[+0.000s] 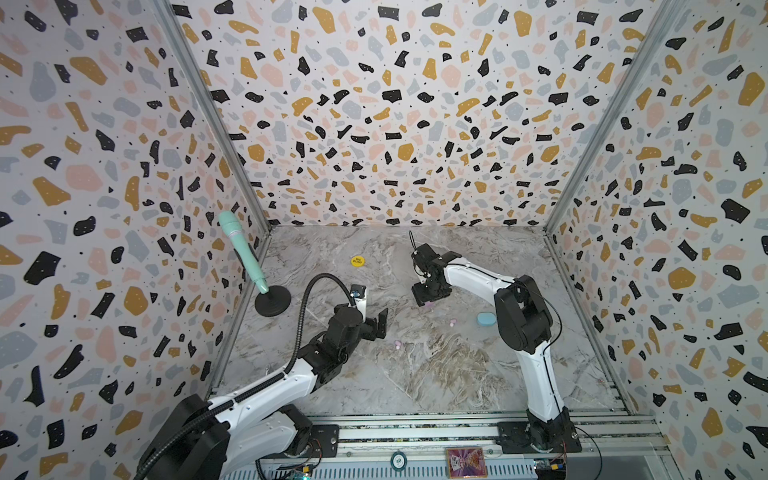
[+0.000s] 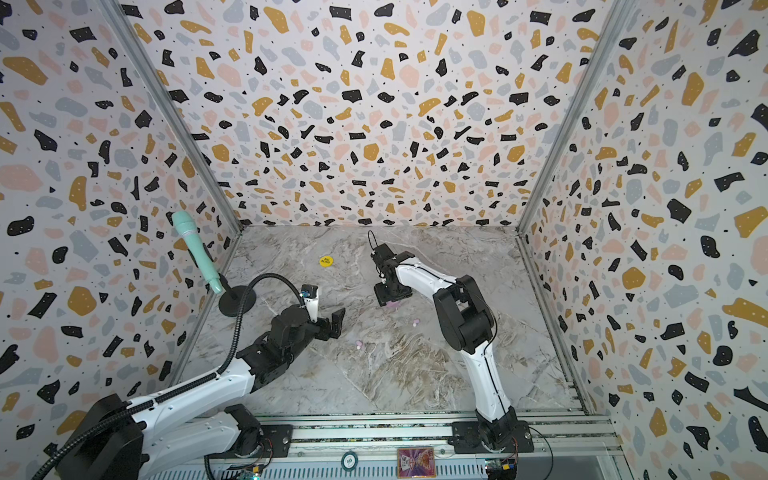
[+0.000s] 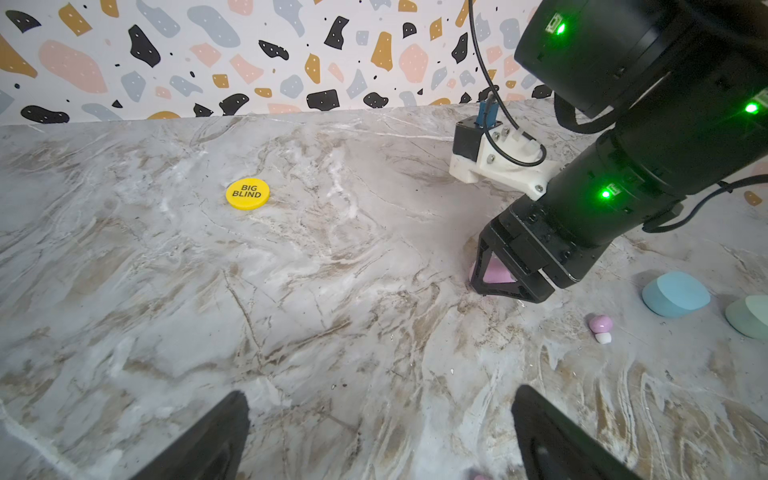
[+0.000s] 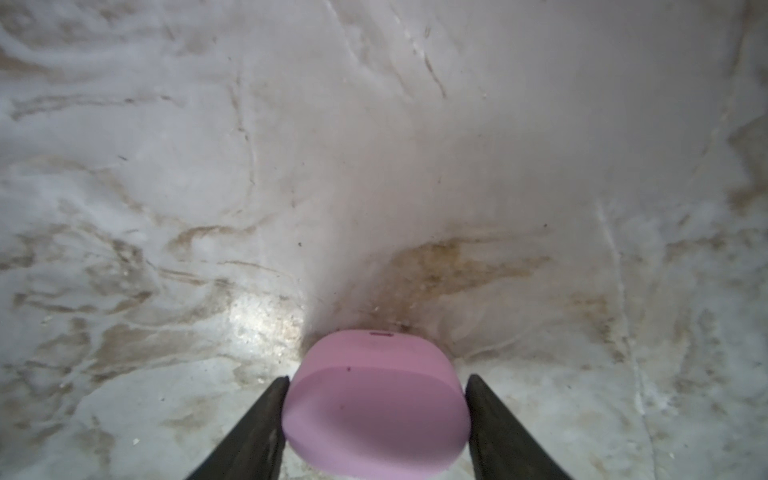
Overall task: Insert the wireless bluetooth earbuds into the charging case
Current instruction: 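Move the right gripper over the pink case and close on it, then lift the pink case toward the left gripper while the left reaches to meet it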
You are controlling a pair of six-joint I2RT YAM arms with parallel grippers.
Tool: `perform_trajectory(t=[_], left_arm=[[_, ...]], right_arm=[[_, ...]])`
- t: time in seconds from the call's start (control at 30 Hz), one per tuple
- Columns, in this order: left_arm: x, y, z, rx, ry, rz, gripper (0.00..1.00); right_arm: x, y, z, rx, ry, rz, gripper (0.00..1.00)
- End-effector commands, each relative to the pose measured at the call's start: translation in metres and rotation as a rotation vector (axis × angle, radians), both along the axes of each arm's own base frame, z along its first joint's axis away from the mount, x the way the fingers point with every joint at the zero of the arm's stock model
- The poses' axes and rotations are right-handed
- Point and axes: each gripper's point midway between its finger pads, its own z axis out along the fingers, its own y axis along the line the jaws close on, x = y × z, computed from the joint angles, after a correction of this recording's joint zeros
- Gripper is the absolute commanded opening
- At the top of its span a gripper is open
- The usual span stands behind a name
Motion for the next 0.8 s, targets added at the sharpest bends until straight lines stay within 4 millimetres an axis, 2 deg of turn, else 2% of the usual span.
perform_trajectory(t=[0.0, 0.23, 0.47, 0.77], left_arm=[[0.007, -0.004, 0.021, -0.035, -0.052, -0.002, 1.00], [0.007, -0.007, 0.020, -0.034, -0.049, -0.018, 1.00], [0.005, -0.023, 0.022, -0.045, -0.052, -0.105, 1.00], [0.001, -0.051, 0.025, -0.038, -0.079, -0.224, 1.00]], right_arm=[[0.000, 0.000, 0.004, -0.002, -0.011, -0.013, 0.61], [0.000, -0.001, 0.009, 0.003, -0.019, -0.016, 0.52], [-0.003, -0.002, 0.048, 0.042, -0.063, -0.015, 0.49], [-0.028, -0.009, 0.096, 0.109, -0.074, -0.004, 0.46]])
